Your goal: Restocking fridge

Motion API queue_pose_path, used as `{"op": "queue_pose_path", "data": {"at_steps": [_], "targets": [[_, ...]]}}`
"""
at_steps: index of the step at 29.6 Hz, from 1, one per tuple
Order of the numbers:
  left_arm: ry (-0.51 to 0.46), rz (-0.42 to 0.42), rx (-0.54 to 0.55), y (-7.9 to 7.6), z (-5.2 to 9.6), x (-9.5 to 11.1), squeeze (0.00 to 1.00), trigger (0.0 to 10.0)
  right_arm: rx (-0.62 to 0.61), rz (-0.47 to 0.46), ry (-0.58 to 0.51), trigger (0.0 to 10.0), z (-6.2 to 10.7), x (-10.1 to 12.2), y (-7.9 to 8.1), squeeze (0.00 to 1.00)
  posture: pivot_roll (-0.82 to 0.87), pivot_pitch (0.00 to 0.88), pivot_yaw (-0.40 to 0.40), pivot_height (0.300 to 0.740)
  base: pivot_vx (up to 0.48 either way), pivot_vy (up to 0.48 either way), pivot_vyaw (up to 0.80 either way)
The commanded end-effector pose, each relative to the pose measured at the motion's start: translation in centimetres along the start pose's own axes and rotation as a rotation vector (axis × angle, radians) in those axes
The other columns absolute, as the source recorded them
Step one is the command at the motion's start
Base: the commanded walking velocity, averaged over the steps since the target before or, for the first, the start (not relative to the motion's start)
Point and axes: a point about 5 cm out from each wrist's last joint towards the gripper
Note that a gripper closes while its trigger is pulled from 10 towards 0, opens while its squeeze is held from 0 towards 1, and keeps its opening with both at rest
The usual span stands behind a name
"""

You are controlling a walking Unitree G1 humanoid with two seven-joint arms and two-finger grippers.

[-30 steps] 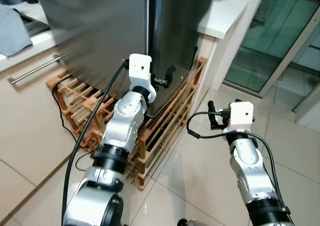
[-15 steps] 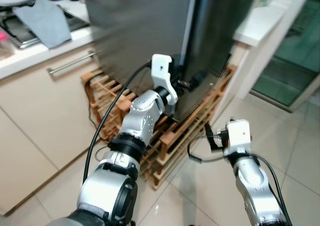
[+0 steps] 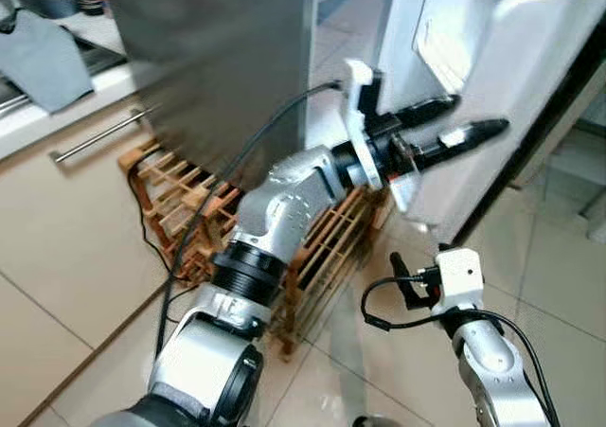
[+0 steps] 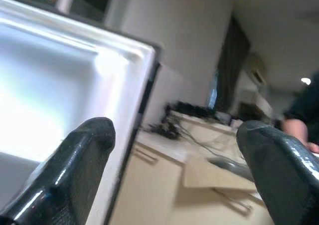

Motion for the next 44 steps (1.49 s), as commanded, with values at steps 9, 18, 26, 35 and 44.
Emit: {"op": "queue_pose_path", "data": {"at_steps": [9,18,26,35,44], "targets": [[0.175,-0.188,0.553,3.1,16.8,0.3,0.00,10.0,-0.100,-0.111,-0.016,10.0,-4.8,2.3,-1.3,0.00,0.00,0.000,-0.062,0.740,0.000,0.000,0.00],[-0.065,-0.088,1.129,4.2,19.6,0.1,0.00,10.0,-0.098,-0.108,-0.034,10.0,-7.1,3.8,-0.6,0.00,0.05,0.000,-0.081,0.740,0.000,0.000,0.38],[0.144,-0.324,1.168,3.9,18.0,-1.7,0.00,10.0,-0.117,-0.116,-0.067,10.0,-7.5,4.3,-0.6,0.00,0.02,0.000,-0.051,0.740,0.000,0.000,0.59],[0.148,-0.384,1.219,4.5,17.6,-1.5,0.00,10.0,-0.063,-0.157,-0.157,10.0,-8.0,6.1,0.2,0.00,-0.01,0.000,-0.020,0.740,0.000,0.000,0.58],[0.123,-0.770,1.242,3.6,18.3,0.2,0.00,10.0,-0.036,-0.182,-0.203,10.0,-7.5,6.9,-0.1,0.16,0.00,0.000,-0.075,0.740,0.000,0.000,0.57]]}}
Point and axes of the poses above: a point about 5 cm out from each wrist's last joint towards the gripper, its own z axis pointing back from the gripper into the wrist, its own x axis along the axis of the wrist's last joint, y = z × x, and after that the axes turned 4 degrees about z, right-handed
